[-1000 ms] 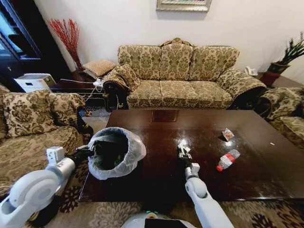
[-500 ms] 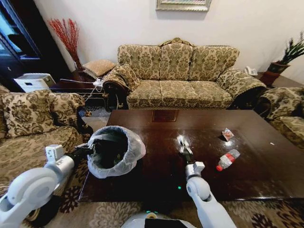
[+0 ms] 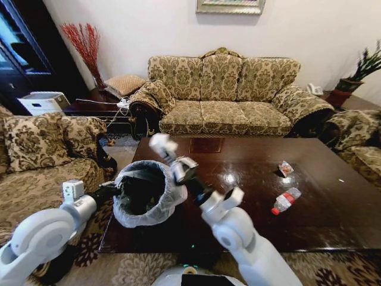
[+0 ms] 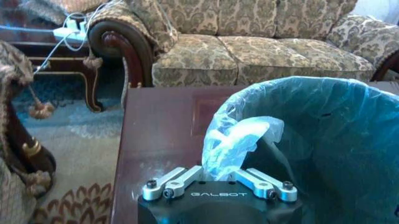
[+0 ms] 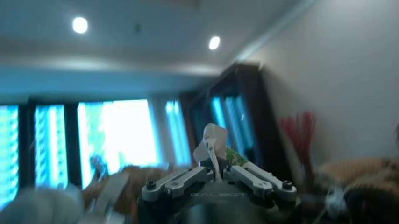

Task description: Move to the front of the table and place the trash on the table into the trash bin.

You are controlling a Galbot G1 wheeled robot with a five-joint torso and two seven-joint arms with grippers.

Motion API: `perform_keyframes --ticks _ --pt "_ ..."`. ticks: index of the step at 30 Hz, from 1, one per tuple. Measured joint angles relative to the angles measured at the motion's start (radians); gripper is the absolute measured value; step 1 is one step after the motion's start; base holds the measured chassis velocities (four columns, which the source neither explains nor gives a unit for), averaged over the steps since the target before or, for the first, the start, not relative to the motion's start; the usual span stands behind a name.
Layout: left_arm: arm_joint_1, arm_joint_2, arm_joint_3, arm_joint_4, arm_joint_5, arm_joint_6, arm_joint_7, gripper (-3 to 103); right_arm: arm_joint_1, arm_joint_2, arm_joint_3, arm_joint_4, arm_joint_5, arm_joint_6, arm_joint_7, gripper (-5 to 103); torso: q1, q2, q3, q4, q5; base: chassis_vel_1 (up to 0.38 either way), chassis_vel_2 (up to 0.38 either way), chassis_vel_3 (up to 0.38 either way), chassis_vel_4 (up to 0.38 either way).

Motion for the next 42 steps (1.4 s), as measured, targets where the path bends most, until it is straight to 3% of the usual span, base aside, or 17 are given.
perform_keyframes --ticks 4,6,8,14,17,20,21,23,26,29,30,33,34,38,39,41,42 --pt "0.012 0.012 -0.035 -0.018 -0.008 0.002 0.002 2 -0.008 -0.003 -0.032 -0.033 -0.077 -0.025 0.003 -3 0.0 0.0 0.0 -0.0002 0.0002 0.0 0.0 0.0 0.0" --pt "0.016 0.013 -0.041 -0.027 -0.014 0.004 0.002 2 -0.011 0.0 -0.033 -0.039 -0.085 -0.025 -0.004 7 0.0 0.0 0.0 -0.0002 0.0001 0.0 0.0 0.0 0.0" --pt "0.016 0.012 -0.041 -0.03 -0.015 0.005 0.002 2 -0.012 0.002 -0.033 -0.039 -0.085 -0.024 -0.007 7 0.0 0.0 0.0 -0.0002 0.0001 0.0 0.0 0.0 0.0" --pt "0.027 -0.007 -0.047 -0.051 -0.016 0.012 0.0 2 -0.035 -0.001 -0.021 -0.03 -0.095 -0.01 -0.02 35 0.0 0.0 0.0 -0.0001 0.0 0.0 0.0 0.0 0.0" --pt "0.032 -0.012 -0.054 -0.056 -0.017 0.013 0.0 2 -0.046 -0.001 -0.014 -0.019 -0.094 0.002 -0.024 40 0.0 0.0 0.0 -0.0001 0.0001 0.0 0.0 0.0 0.0" --pt "0.036 -0.019 -0.066 -0.052 -0.017 0.016 -0.003 2 -0.096 0.004 0.032 0.018 -0.099 0.055 -0.021 56 0.0 0.0 0.0 0.0 0.0001 0.0 0.0 0.0 0.0" --pt "0.036 -0.019 -0.066 -0.052 -0.017 0.016 -0.003 2 -0.096 0.004 0.032 0.018 -0.099 0.055 -0.021 56 0.0 0.0 0.0 0.0 0.0001 0.0 0.0 0.0 0.0" --pt "0.045 -0.016 -0.1 -0.035 -0.018 0.03 -0.008 2 -0.217 0.017 0.114 0.064 -0.178 0.111 0.07 67 0.0 0.0 0.0 0.0 -0.0003 0.0 0.0 0.0 0.0" --pt "0.053 -0.006 -0.126 -0.026 -0.02 0.04 -0.008 2 -0.287 0.024 0.158 0.072 -0.225 0.138 0.126 73 0.0 0.0 0.0 -0.0002 -0.0001 0.0 0.0 0.0 0.0" --pt "0.071 0.037 -0.195 0.009 -0.041 0.071 -0.008 2 -0.48 0.059 0.313 0.042 -0.336 0.21 0.301 89 0.0 0.0 0.0 -0.0004 0.0001 0.0 0.0 0.0 0.0" --pt "0.071 0.037 -0.195 0.009 -0.041 0.071 -0.008 2 -0.48 0.059 0.313 0.042 -0.336 0.21 0.301 89 0.0 0.0 0.0 -0.0004 0.0001 0.0 0.0 0.0 0.0" --pt "0.077 0.055 -0.211 0.039 -0.043 0.076 0.006 2 -0.59 0.085 0.41 0.003 -0.308 0.251 0.469 99 0.0 0.0 0.0 -0.0003 -0.0001 0.0 0.0 0.0 0.0" --pt "0.077 0.055 -0.211 0.039 -0.043 0.076 0.006 2 -0.59 0.085 0.41 0.003 -0.308 0.251 0.469 99 0.0 0.0 0.0 -0.0003 -0.0001 0.0 0.0 0.0 0.0" --pt "0.066 0.052 -0.189 0.032 -0.039 0.076 0.014 2 -0.628 0.115 0.427 -0.02 -0.21 0.259 0.746 100 0.0 0.0 0.0 -0.0002 -0.0001 -0.051 -0.046 0.052 0.054" --pt "0.066 0.052 -0.189 0.032 -0.039 0.076 0.014 2 -0.628 0.115 0.427 -0.02 -0.21 0.259 0.746 100 0.0 0.0 0.0 -0.0002 -0.0001 -0.094 -0.071 0.081 0.116" --pt "0.064 0.045 -0.178 0.022 -0.035 0.076 0.012 2 -0.613 0.135 0.423 -0.036 -0.163 0.257 0.865 100 0.0 0.0 0.0 -0.0002 -0.0002 -0.115 -0.117 0.152 0.137" --pt "0.064 0.045 -0.178 0.022 -0.035 0.076 0.012 2 -0.613 0.135 0.423 -0.036 -0.163 0.257 0.865 100 0.0 0.0 0.0 -0.0002 -0.0002 -0.136 -0.117 0.184 0.158"
